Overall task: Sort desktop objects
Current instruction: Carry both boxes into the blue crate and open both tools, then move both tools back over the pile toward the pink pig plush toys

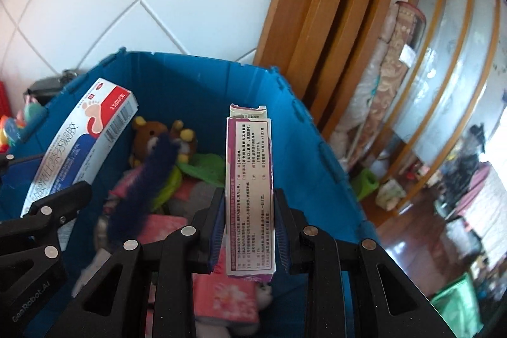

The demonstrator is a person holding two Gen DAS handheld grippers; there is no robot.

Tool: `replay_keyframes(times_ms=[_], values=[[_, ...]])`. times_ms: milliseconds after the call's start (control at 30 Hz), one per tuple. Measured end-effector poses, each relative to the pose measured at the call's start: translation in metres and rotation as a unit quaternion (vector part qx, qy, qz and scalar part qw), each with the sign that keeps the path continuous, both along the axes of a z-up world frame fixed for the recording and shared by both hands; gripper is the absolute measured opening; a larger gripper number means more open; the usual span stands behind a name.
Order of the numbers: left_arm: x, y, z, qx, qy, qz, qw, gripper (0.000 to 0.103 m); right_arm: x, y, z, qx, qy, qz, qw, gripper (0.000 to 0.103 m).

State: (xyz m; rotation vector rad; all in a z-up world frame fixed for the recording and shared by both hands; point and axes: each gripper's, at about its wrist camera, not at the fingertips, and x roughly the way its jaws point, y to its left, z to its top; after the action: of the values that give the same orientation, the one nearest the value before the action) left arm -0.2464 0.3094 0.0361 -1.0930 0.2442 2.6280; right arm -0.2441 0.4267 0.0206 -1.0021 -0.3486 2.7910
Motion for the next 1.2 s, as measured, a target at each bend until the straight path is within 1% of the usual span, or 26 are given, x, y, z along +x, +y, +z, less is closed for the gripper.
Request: replay_keyframes(times_ms=[67,100,133,167,200,233,267,300,333,367,400,433,500,700,833,933,1033,1200], values=[[0.000,-0.001,-0.002,-0.002,-0.002,0.004,1.0000,0.040,0.003,0.003,0.000,0.001,-0.002,0.002,1.000,0.028],[0.002,0.000,-0.002,-0.002,-0.003,0.005,1.0000,0.042,0.002,0.005,-0.001,0.001,-0.001,0.001,1.000,0.029],[0.003,0.000,-0.002,-0.002,-0.002,0.005,1.0000,0.047,0.003,0.007,-0.001,0.002,0.000,0.001,1.000,0.032],[0.005,0.000,-0.002,-0.002,0.000,0.007,1.0000,0.050,0.004,0.007,-0.002,0.003,0.001,0.001,1.000,0.034],[0.006,-0.002,-0.002,0.000,0.002,0.007,1.0000,0.054,0.005,0.008,-0.001,0.004,0.002,0.001,1.000,0.045],[0.008,-0.003,-0.001,0.001,0.004,0.006,1.0000,0.057,0.006,0.008,-0.001,0.006,0.003,0.000,1.000,0.061],[0.010,-0.003,-0.002,0.002,0.005,0.004,1.0000,0.057,0.008,0.008,-0.001,0.010,0.006,-0.001,1.000,0.068],[0.011,-0.004,-0.002,0.002,0.004,0.003,1.0000,0.058,0.009,0.007,0.000,0.015,0.009,0.000,1.000,0.075],[0.013,-0.005,-0.001,0.004,0.004,0.004,1.0000,0.059,0.011,0.006,0.000,0.018,0.011,-0.001,1.000,0.077],[0.014,-0.006,0.000,0.005,0.004,0.006,1.0000,0.060,0.012,0.007,0.001,0.018,0.014,0.000,1.000,0.083],[0.015,-0.008,0.001,0.007,0.006,0.008,0.9999,0.060,0.014,0.007,0.002,0.019,0.017,-0.001,1.000,0.087],[0.018,-0.011,0.002,0.010,0.007,0.008,0.9999,0.061,0.017,0.006,0.003,0.022,0.021,-0.003,1.000,0.094],[0.023,-0.017,0.005,0.018,0.012,0.011,0.9997,0.061,0.025,0.007,0.006,0.028,0.033,-0.009,0.999,0.103],[0.045,-0.038,0.018,0.033,0.048,0.020,0.9981,0.067,0.044,0.004,0.013,0.023,0.053,-0.004,0.998,0.103],[0.062,-0.058,0.026,0.049,0.078,0.035,0.9952,0.068,0.059,-0.005,0.018,0.019,0.076,0.003,0.997,0.103],[0.073,-0.079,0.030,0.062,0.098,0.051,0.9919,0.068,0.069,-0.014,0.023,-0.001,0.093,0.015,0.996,0.103],[0.082,-0.104,0.032,0.086,0.110,0.058,0.9885,0.068,0.076,-0.026,0.030,-0.021,0.110,0.033,0.993,0.103],[0.090,-0.143,0.029,0.082,0.119,0.087,0.9856,0.068,0.084,-0.058,0.041,-0.045,0.131,0.061,0.989,0.103]])
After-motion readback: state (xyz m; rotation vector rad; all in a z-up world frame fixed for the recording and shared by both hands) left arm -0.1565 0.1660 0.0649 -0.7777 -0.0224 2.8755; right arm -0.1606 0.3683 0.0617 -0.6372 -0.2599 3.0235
